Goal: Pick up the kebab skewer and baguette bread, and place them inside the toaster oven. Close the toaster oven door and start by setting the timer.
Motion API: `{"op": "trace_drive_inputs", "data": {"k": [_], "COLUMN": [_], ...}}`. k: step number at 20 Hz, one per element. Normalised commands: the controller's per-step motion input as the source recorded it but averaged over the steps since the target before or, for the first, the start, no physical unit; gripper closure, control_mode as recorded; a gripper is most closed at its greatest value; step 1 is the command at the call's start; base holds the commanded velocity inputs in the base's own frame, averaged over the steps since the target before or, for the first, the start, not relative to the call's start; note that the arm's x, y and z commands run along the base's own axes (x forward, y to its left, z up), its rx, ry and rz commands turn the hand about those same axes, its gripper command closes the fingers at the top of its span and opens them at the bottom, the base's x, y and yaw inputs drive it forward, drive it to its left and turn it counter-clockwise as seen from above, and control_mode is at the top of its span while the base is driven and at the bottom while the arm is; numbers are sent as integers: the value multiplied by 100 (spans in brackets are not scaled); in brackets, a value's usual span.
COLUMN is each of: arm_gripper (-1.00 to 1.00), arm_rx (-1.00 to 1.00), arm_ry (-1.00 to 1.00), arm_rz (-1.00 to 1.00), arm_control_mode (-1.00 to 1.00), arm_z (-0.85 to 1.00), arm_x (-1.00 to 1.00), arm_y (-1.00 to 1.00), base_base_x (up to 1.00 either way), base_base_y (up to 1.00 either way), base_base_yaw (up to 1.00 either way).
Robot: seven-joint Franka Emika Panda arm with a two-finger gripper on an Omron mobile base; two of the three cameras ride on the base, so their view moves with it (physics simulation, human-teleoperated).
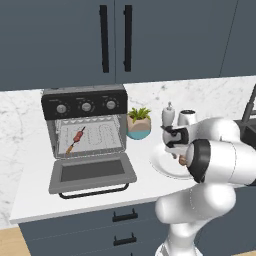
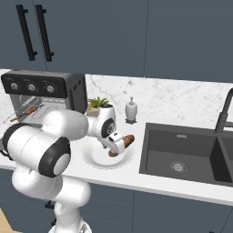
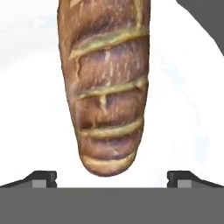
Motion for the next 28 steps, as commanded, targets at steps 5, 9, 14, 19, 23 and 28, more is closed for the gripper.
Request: {"op": "trace_drive_inputs", "data": {"k": [5, 9, 14, 19, 23, 28], "arm_gripper": [-100, -100, -100, -100, -100, -100], "arm_rx": [0, 0, 0, 0, 0, 0], "arm_ry": [2, 1, 1, 0, 0, 0], "arm_rz": [0, 0, 0, 0, 0, 0], "arm_control_mode": [-100, -100, -100, -100, -100, -100], "arm_z": [-24, -18, -14, -9, -2, 0], "arm_x": [38, 14, 0, -1, -2, -21], "arm_y": [0, -10, -21, -14, -1, 0], "base_base_x": [0, 0, 0, 0, 0, 0], "base_base_y": [0, 0, 0, 0, 0, 0], "base_base_yaw": [0, 0, 0, 0, 0, 0]}}
